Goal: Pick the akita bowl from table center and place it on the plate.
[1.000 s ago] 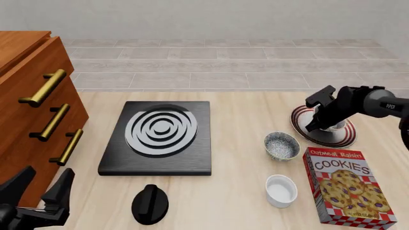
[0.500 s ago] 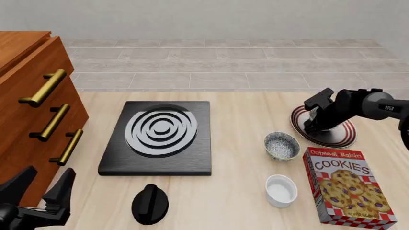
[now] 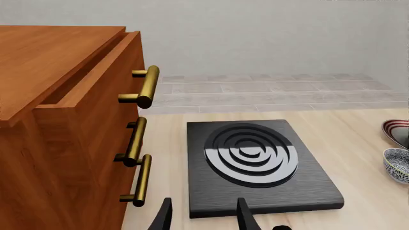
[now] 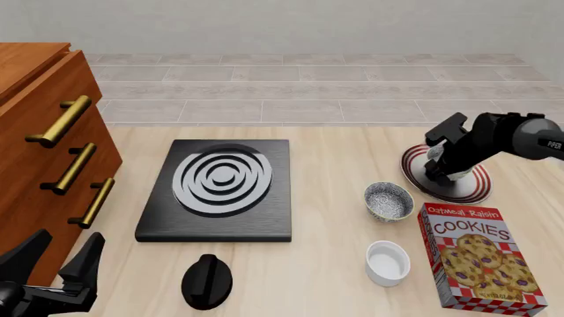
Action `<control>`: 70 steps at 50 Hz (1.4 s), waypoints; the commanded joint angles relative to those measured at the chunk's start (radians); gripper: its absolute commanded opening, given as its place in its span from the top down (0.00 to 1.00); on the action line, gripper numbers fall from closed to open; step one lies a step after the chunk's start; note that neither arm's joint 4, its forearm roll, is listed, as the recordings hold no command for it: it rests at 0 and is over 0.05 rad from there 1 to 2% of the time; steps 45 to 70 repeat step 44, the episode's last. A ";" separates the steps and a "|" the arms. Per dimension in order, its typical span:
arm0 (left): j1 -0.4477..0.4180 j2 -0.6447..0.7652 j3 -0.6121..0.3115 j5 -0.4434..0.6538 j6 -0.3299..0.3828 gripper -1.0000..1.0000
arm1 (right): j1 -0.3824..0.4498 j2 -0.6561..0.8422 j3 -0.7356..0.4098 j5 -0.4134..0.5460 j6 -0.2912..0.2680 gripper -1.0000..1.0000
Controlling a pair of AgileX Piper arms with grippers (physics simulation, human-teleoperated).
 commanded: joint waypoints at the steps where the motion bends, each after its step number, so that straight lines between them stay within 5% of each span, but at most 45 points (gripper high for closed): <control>1: -0.001 -0.020 0.000 0.016 -0.007 0.00 | -0.013 -0.093 -0.010 0.081 -0.030 0.00; 25: -0.010 -0.069 0.000 0.057 -0.015 0.00 | 0.025 -0.368 -0.058 0.325 -0.069 0.00; 38: -0.002 -0.074 0.000 0.062 -0.014 0.00 | 0.049 -0.642 0.246 0.147 -0.249 0.00; 44: -0.007 -0.081 0.000 0.073 -0.010 0.00 | 0.141 -0.840 0.435 0.068 -0.230 0.00; 70: -0.007 -0.081 0.000 0.073 -0.010 0.00 | 0.141 -0.840 0.435 0.068 -0.230 0.00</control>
